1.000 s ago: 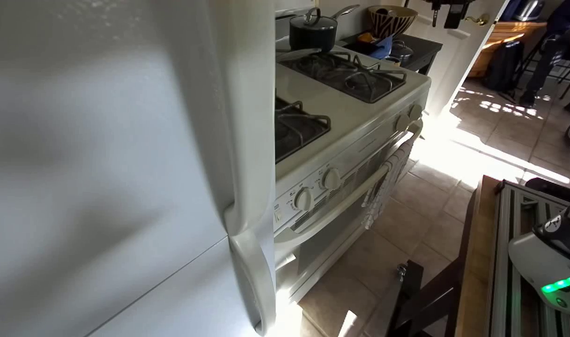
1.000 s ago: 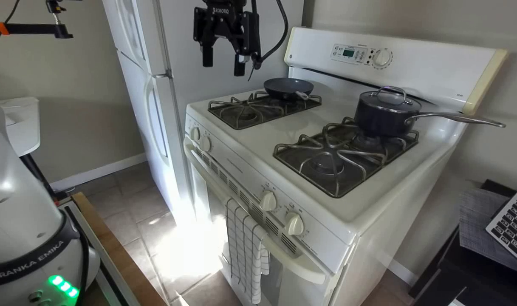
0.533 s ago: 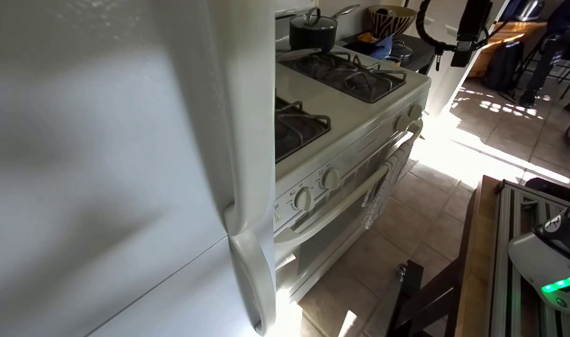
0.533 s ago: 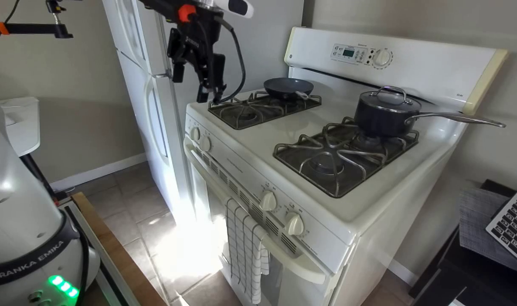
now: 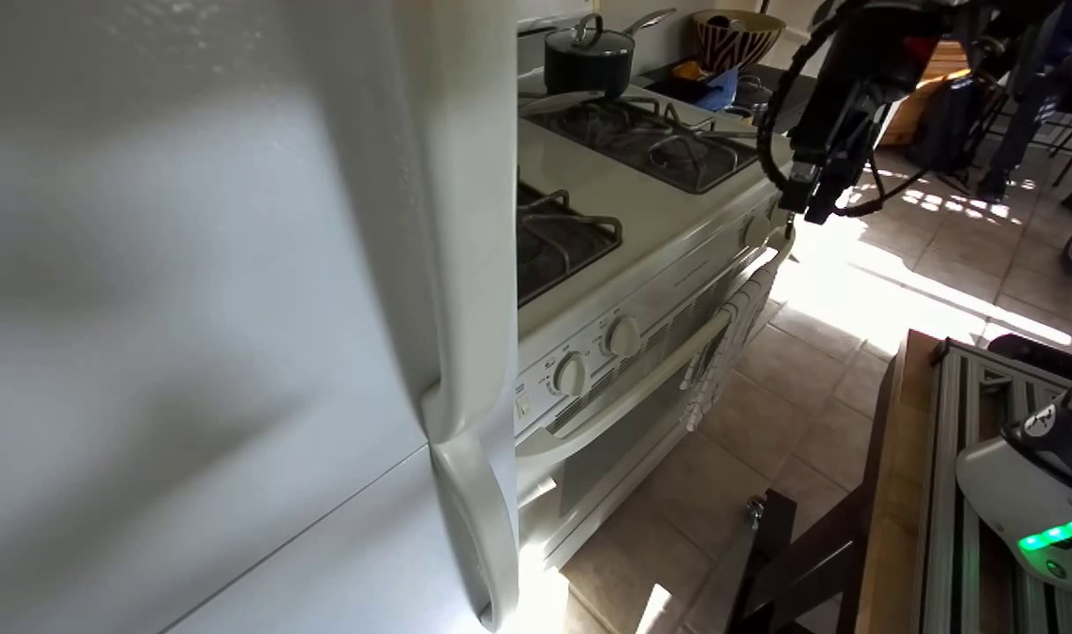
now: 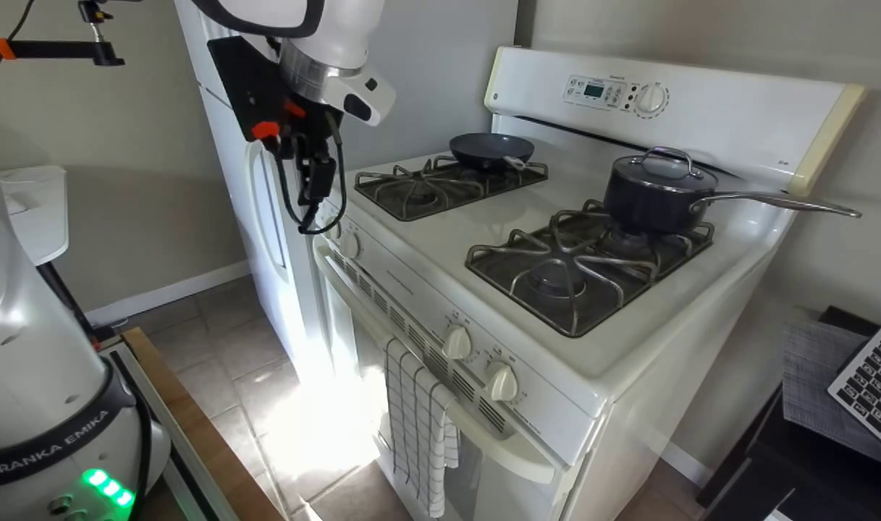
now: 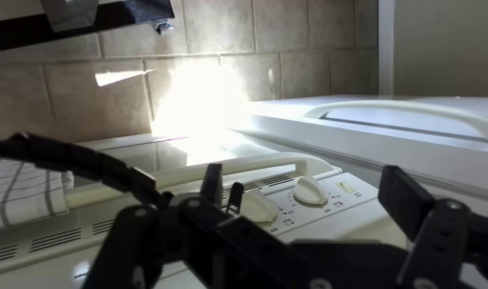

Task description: Flip the switch on the bottom left side of the stove

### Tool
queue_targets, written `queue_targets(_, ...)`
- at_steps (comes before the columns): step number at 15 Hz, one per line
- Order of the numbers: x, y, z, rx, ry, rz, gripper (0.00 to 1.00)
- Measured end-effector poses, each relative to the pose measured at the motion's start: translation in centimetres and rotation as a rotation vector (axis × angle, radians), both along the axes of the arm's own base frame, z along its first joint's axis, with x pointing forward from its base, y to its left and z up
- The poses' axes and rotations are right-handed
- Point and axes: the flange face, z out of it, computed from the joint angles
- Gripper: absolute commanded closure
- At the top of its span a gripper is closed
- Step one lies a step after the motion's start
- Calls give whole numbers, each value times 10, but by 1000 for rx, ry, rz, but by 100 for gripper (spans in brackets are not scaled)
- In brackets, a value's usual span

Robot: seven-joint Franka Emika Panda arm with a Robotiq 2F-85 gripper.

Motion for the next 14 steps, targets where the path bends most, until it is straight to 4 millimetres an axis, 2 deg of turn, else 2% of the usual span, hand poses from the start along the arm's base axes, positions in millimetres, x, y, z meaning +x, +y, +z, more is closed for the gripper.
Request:
queue_targets(3,-1,13,-14,3,5,-15,0)
queue_targets(14,-1,13,-14,5,6,-21,0)
